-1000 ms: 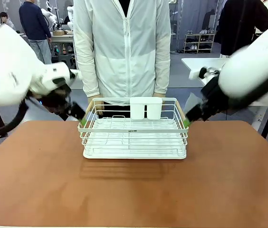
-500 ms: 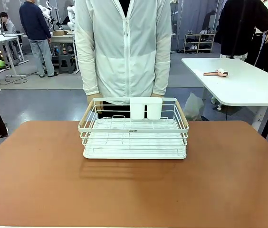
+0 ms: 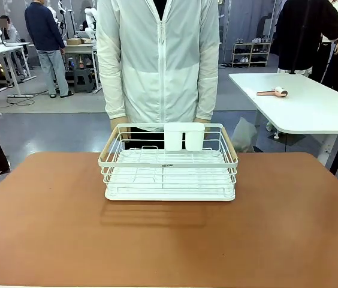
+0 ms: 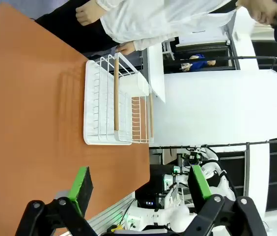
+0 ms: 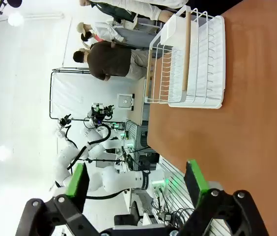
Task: Clean the table.
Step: Pick up the Lint Roller when the human hands it over.
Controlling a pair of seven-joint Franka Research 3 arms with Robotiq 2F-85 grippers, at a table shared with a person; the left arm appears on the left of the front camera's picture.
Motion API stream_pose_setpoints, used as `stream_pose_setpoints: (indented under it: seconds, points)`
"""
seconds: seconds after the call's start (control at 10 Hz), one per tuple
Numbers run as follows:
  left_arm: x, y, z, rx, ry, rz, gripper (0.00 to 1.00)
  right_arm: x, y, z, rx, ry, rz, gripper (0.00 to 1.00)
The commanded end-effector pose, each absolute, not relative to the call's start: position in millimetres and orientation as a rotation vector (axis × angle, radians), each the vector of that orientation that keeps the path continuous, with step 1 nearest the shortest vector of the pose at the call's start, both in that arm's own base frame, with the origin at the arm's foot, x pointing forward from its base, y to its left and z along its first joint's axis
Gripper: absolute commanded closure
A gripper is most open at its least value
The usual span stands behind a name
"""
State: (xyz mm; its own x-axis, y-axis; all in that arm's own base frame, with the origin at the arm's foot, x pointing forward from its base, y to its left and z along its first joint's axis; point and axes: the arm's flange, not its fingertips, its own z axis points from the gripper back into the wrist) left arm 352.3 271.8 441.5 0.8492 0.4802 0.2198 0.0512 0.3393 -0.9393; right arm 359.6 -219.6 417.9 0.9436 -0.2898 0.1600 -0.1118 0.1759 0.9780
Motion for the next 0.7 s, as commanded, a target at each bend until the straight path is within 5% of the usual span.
stream_pose_setpoints:
  seconds: [0.0,0.1,0.6]
  points:
    - [362.8,248.7,462.2,-1.185,-0.534,0.117,0.0,365.1,-206.5,428.9,1.36,-0.341,-0.025,0.0]
    - [352.3,271.8,441.5,-1.205,-0.514,0.296,0.0,359.6,-219.6,417.9,1.397,-0.343,-0.13,0.0]
    - [352.3,271.8,441.5,-1.205,-0.514,0.296,0.0,359.6,-219.6,417.9,1.397,-0.343,-0.13,0.0]
